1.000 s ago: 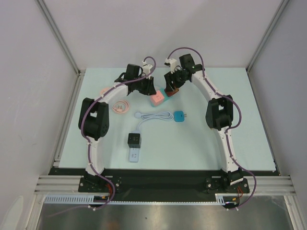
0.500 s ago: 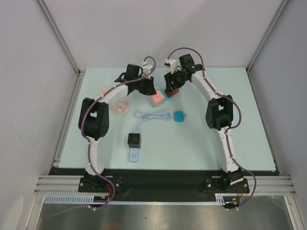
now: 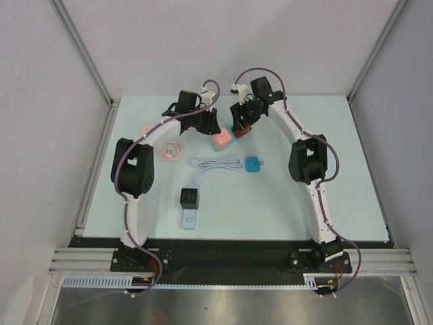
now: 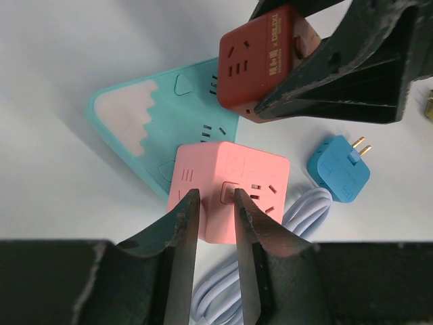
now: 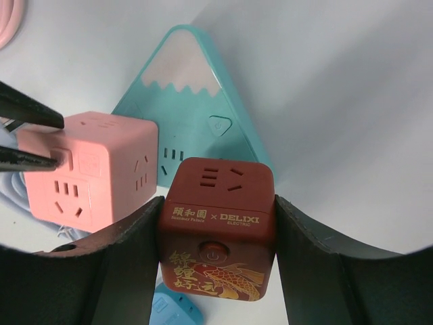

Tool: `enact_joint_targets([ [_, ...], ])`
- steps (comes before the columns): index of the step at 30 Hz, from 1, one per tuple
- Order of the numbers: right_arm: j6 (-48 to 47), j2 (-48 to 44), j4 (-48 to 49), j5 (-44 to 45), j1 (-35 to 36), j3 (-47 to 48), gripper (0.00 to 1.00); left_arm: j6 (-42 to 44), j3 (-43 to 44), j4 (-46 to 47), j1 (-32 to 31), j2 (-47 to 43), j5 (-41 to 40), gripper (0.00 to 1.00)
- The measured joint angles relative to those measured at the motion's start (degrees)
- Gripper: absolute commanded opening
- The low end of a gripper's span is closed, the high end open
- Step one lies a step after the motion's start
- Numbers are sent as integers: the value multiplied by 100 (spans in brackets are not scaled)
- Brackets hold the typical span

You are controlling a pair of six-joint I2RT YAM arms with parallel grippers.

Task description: Insert the plug

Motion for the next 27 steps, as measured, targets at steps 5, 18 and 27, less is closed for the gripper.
enact_joint_targets([
  [5, 0, 122, 48, 232, 109, 170, 0, -2, 0, 22, -4, 13, 35, 32],
  [18, 2, 446, 107, 387, 205, 651, 0, -2, 0, 22, -13, 13, 26, 31],
  [27, 354, -133, 1263, 492, 212, -675, 0, -2, 0, 20, -13, 13, 0, 31],
])
